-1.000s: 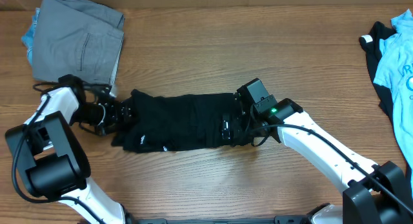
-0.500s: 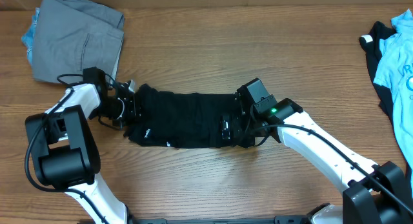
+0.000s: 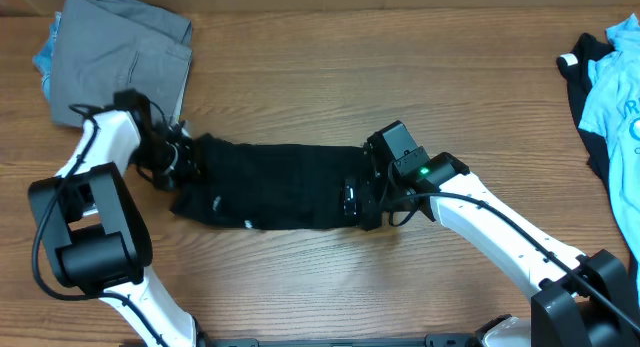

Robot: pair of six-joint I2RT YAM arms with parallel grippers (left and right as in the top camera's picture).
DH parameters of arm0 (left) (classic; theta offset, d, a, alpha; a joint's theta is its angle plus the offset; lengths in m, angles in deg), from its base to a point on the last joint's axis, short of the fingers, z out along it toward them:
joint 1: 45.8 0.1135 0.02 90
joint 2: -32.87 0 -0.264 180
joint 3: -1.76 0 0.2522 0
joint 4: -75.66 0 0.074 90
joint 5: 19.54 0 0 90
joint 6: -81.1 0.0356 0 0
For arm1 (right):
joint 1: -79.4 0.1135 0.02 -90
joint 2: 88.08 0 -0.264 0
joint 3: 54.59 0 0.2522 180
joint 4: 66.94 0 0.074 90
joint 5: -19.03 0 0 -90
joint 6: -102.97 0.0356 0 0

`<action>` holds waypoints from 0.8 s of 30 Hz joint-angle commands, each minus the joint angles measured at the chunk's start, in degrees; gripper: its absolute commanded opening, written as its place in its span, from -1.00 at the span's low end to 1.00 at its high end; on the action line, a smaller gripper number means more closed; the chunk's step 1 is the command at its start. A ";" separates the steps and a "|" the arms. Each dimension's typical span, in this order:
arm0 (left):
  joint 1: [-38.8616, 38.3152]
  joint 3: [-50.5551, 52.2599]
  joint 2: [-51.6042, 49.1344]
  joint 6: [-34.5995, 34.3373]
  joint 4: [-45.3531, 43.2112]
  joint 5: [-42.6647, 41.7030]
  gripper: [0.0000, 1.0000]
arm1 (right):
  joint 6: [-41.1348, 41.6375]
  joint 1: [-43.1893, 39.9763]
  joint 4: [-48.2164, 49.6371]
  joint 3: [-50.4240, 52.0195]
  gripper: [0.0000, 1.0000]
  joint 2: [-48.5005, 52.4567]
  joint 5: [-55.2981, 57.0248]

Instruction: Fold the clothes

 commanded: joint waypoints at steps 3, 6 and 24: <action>-1.99 -8.04 4.48 -1.38 4.42 3.28 -0.92 | -0.22 0.26 0.76 0.22 1.00 -0.11 -0.39; -4.28 -9.73 6.34 -3.06 6.29 4.83 -0.92 | -0.22 0.26 0.92 0.22 1.00 -0.11 -0.39; -29.83 -10.43 7.72 -13.03 2.25 7.41 -0.92 | 0.09 -0.98 2.40 0.26 1.00 -0.11 -1.38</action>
